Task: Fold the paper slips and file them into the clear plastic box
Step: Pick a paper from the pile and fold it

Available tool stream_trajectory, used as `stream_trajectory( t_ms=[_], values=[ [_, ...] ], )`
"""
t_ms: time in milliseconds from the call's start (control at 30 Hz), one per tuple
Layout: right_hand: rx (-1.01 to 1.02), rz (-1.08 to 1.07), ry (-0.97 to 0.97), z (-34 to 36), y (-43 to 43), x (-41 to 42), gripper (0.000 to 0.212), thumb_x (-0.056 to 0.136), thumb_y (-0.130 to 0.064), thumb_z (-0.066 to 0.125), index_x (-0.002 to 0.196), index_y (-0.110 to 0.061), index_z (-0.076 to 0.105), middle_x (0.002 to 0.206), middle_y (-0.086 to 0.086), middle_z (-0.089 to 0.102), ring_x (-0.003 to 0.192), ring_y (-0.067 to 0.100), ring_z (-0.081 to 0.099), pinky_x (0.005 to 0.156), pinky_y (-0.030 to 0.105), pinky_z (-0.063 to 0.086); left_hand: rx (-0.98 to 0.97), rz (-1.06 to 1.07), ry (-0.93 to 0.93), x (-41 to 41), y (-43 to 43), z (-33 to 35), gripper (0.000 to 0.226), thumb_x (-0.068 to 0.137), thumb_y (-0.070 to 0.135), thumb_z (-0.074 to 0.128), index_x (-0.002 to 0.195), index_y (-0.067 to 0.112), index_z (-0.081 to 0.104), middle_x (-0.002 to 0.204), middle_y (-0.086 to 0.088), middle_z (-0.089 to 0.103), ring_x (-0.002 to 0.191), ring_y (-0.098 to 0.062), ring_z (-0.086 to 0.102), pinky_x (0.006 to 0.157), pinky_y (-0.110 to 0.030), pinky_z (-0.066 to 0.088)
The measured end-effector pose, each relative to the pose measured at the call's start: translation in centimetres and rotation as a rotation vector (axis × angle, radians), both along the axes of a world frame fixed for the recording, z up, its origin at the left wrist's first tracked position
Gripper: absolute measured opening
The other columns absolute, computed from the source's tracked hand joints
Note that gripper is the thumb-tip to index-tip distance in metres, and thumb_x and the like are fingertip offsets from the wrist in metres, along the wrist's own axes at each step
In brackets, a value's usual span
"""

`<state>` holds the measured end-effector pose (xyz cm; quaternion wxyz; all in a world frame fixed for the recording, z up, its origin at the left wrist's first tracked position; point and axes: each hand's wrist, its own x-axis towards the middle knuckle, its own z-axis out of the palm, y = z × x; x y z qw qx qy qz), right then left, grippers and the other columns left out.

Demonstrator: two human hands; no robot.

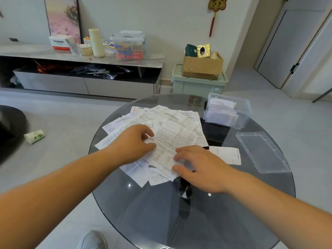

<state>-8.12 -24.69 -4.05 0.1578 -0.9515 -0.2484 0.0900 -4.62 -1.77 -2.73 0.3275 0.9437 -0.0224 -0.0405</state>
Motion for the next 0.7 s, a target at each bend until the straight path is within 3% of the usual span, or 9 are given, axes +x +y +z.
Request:
stream_trajectory(
  t_ms=[167,300,367,500,700],
  values=[
    [0.048,-0.002,0.017,0.3,-0.4,-0.3,0.049,0.097,-0.056,0.048,0.136,-0.028,0.055,0.143,-0.013,0.05,0.132,0.007,0.04,0.11,0.027,0.036,-0.257,0.1,0.045,-0.1,-0.5,0.6,0.01,0.088,0.022,0.075,0.096,0.025,0.07,0.098,0.0,0.065,0.082,-0.012,0.062,0.065,-0.022,0.052],
    [0.097,-0.017,-0.006,1.0,-0.9,-0.9,0.055,0.092,-0.064,0.05,0.139,-0.034,0.05,0.144,-0.02,0.046,0.133,0.002,0.038,0.112,0.026,0.035,-0.493,0.111,0.263,-0.8,-1.0,1.3,0.021,0.09,0.002,0.07,0.105,0.017,0.073,0.104,-0.008,0.069,0.085,-0.02,0.071,0.062,-0.025,0.057],
    [0.134,-0.033,-0.022,1.3,-1.3,-1.4,0.055,0.09,-0.064,0.053,0.137,-0.035,0.051,0.142,-0.023,0.046,0.132,-0.001,0.037,0.11,0.022,0.033,-0.542,0.096,0.304,-1.4,-1.0,1.5,0.025,0.09,-0.001,0.069,0.109,0.015,0.07,0.101,-0.008,0.072,0.087,-0.021,0.074,0.069,-0.03,0.062],
    [0.159,-0.084,0.037,1.2,-2.4,-2.6,0.056,0.09,-0.064,0.053,0.139,-0.037,0.049,0.141,-0.028,0.043,0.131,-0.006,0.036,0.106,0.016,0.031,-0.407,0.096,0.253,-2.5,-0.9,1.0,0.029,0.087,0.003,0.074,0.107,0.019,0.061,0.092,-0.008,0.071,0.084,-0.023,0.075,0.074,-0.038,0.064],
    [0.135,-0.077,0.109,0.5,-2.7,-3.6,0.065,0.086,-0.072,0.04,0.141,-0.036,0.048,0.143,-0.022,0.048,0.128,-0.003,0.042,0.108,0.026,0.04,-0.198,0.155,0.11,-2.3,-0.5,0.4,0.042,0.083,0.016,0.081,0.11,0.025,0.051,0.081,-0.002,0.072,0.078,-0.02,0.073,0.079,-0.041,0.062]
  ],
)
